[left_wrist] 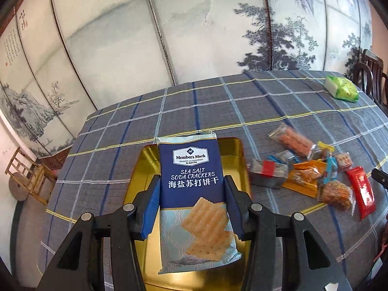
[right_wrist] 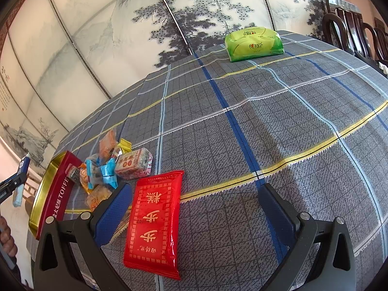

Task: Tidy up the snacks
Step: 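Carry the crackers pack into the gold tin and open the left gripper, then grasp the teal-wrapped candy with the right gripper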

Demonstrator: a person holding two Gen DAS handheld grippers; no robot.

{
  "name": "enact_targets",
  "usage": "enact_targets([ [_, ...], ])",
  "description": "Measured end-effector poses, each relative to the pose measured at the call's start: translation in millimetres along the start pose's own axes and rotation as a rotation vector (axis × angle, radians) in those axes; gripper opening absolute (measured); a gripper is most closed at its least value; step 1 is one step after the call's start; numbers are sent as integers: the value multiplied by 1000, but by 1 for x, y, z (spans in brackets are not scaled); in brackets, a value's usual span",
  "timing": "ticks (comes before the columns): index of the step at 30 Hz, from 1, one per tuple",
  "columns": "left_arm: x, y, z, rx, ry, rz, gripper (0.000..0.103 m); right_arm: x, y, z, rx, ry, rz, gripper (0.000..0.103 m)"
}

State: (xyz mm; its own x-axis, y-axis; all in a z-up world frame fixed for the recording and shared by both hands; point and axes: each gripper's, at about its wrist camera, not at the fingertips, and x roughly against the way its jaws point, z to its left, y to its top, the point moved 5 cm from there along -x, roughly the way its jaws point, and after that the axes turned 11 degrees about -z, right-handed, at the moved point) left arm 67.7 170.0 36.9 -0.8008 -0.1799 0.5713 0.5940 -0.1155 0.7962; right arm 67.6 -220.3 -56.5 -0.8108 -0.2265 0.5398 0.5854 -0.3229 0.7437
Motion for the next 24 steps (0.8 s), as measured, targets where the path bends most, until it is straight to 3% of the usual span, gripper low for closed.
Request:
enact_targets([
  [13,-89,-12,31,-4,43,156,46,-1,0,1,3,-3,3,103],
  [21,-91,-14,31,-34,64,151,51,1,1,0,7,0,-8,103],
  [24,-72,-10,34,-6,62,109,52,9,5,9,47,70,-39,102],
])
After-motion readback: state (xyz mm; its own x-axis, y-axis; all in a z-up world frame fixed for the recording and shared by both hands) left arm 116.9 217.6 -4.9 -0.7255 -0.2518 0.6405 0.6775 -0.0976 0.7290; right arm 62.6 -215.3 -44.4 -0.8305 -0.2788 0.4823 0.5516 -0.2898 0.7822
